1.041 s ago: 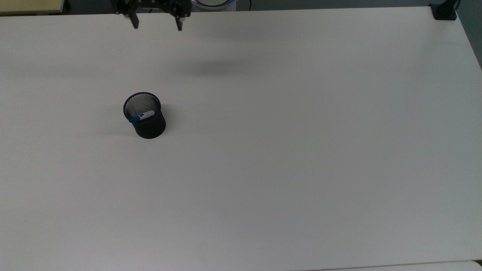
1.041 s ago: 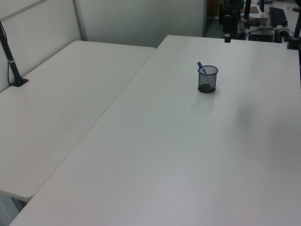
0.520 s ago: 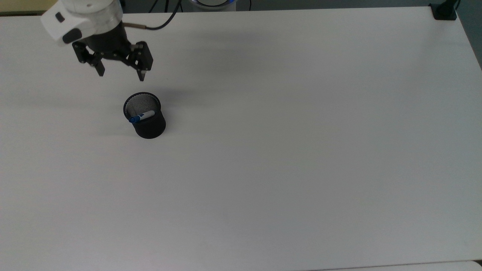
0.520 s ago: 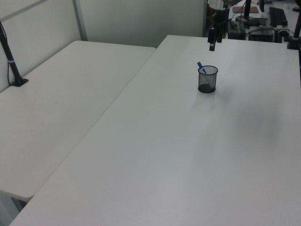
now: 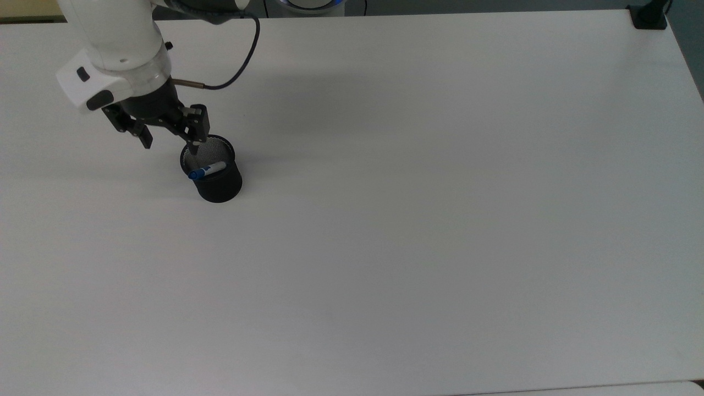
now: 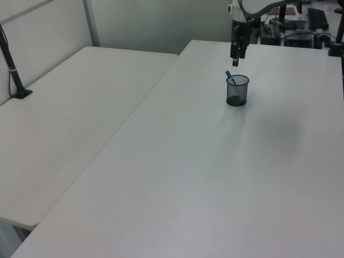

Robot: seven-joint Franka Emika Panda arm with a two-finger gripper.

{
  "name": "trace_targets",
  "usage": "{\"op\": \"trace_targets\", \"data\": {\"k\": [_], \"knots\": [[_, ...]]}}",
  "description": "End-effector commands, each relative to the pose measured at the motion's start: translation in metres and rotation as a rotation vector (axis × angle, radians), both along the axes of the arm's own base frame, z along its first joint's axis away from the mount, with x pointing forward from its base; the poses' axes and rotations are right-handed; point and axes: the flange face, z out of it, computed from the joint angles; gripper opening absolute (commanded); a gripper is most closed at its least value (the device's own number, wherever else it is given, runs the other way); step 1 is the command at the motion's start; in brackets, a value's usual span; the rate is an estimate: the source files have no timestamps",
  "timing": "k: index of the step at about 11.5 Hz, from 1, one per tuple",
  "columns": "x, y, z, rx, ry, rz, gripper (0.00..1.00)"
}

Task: Remove the marker
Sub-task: 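Move the open gripper down over the black mesh cup to the marker, then close the gripper on the blue-capped marker and lift it out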

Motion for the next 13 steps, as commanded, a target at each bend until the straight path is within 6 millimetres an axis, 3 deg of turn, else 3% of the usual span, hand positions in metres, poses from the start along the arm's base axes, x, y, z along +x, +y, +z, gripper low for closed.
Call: {"op": "trace_targets", "data": {"k": [1, 6, 11, 13], "knots": [[0.026, 0.01, -0.016, 0.015, -0.034, -0.019, 0.69], [0.038, 0.034, -0.031, 0.017, -0.046, -0.04, 0.6], [0.037, 0.034, -0.03, 0.01, -0.038, -0.03, 0.1], [0.037, 0.035, -0.028, 0.007, -0.036, -0.01, 0.0]]}}
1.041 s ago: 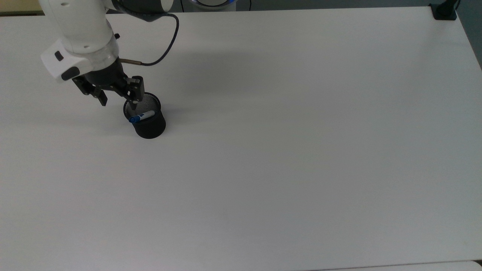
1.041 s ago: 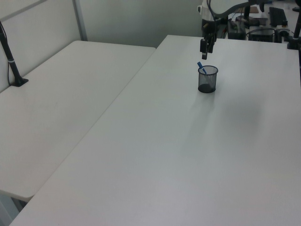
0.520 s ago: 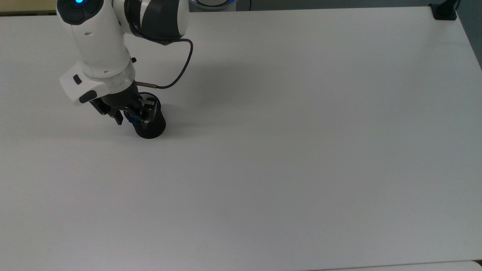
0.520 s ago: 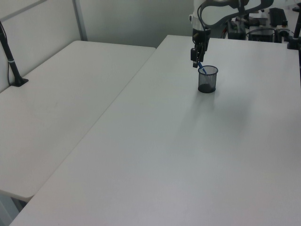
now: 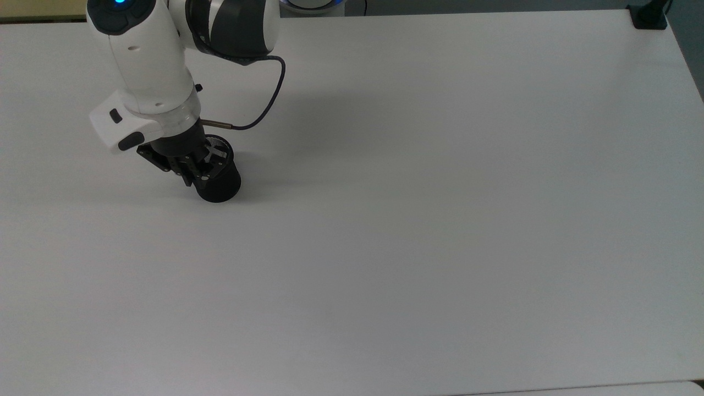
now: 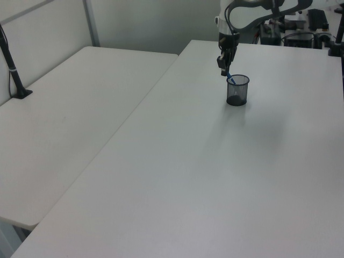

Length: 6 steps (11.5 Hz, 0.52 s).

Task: Remove the marker
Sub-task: 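Close the gripper on the blue-capped marker and lift it out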

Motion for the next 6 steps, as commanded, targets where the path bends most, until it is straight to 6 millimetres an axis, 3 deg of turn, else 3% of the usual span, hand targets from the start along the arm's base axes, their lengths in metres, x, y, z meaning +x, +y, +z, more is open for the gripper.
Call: {"op": "trace_targets", "data": {"k": [1, 4, 6], "knots": [[0.001, 0.001, 0.006, -0.001, -0.007, 0.017, 0.0], [-0.003, -0.003, 0.017, 0.007, -0.008, 0.005, 0.0], [-0.011, -0.003, 0.049, 0.012, -0.037, 0.021, 0.0]]}}
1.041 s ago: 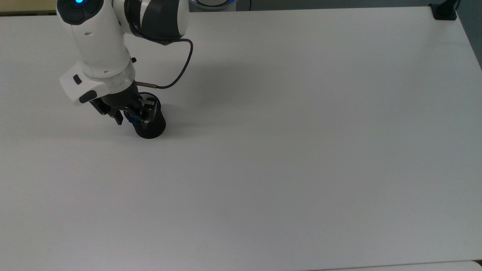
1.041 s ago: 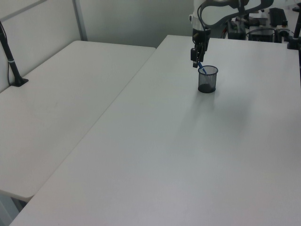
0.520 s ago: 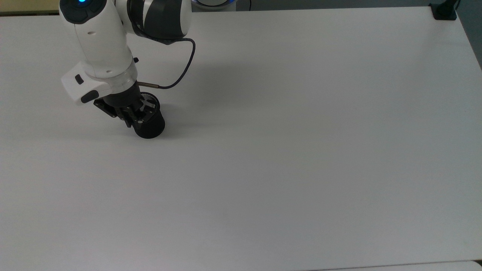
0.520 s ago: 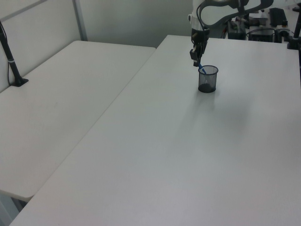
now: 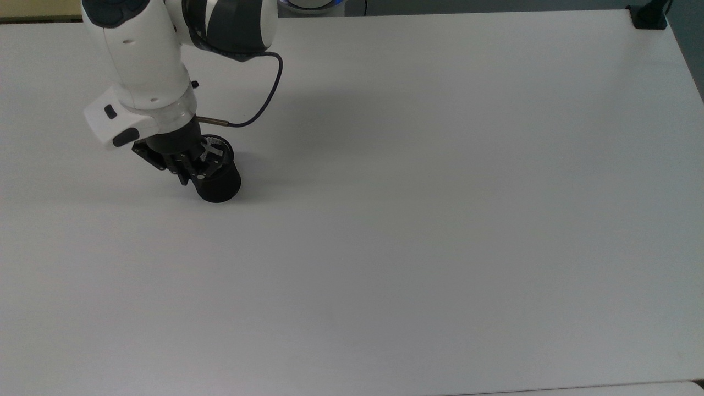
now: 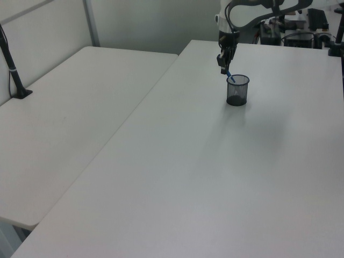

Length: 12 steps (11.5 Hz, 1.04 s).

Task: Remove the marker
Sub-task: 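Close the gripper on the blue-capped marker and lift it out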

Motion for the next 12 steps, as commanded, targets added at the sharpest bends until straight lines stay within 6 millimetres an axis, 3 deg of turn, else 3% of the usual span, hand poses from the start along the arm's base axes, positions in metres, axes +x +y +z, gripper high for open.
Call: {"op": "trace_targets", "data": {"k": [1, 4, 6, 12], "knots": [[-0.016, 0.001, 0.059, 0.016, -0.047, 0.039, 0.0], [-0.03, -0.001, 0.108, 0.014, -0.116, 0.043, 0.0], [-0.04, 0.005, 0.127, 0.028, -0.111, 0.049, 0.0], [-0.047, 0.096, 0.111, 0.129, 0.082, 0.13, 0.0]]}}
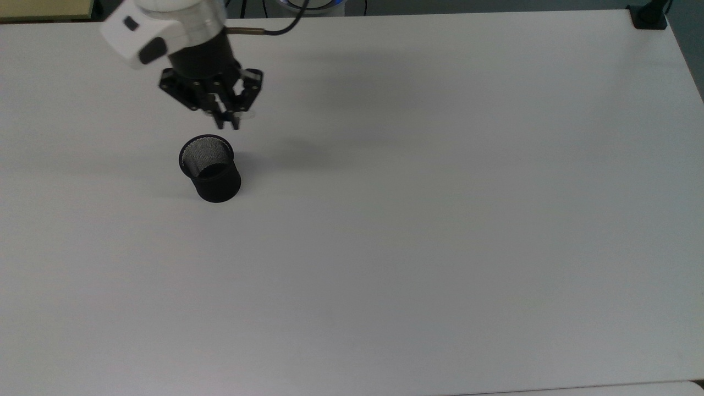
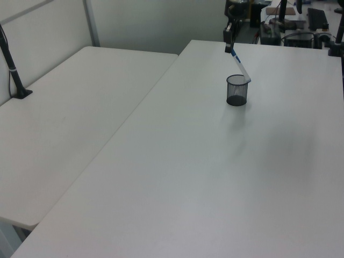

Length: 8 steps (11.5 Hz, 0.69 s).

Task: Remove the marker
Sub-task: 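Carry the marker away from the cup and lower it to the table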

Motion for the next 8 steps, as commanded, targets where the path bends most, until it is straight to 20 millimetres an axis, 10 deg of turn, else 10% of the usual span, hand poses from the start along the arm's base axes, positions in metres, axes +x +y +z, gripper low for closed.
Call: {"op": "trace_targets", "data": {"k": [1, 8], "knots": [[-0.009, 0.04, -0.004, 0.055, 0.107, 0.032, 0.0], [0.012, 0.125, -0.136, 0.011, 0.336, 0.078, 0.0]]}}
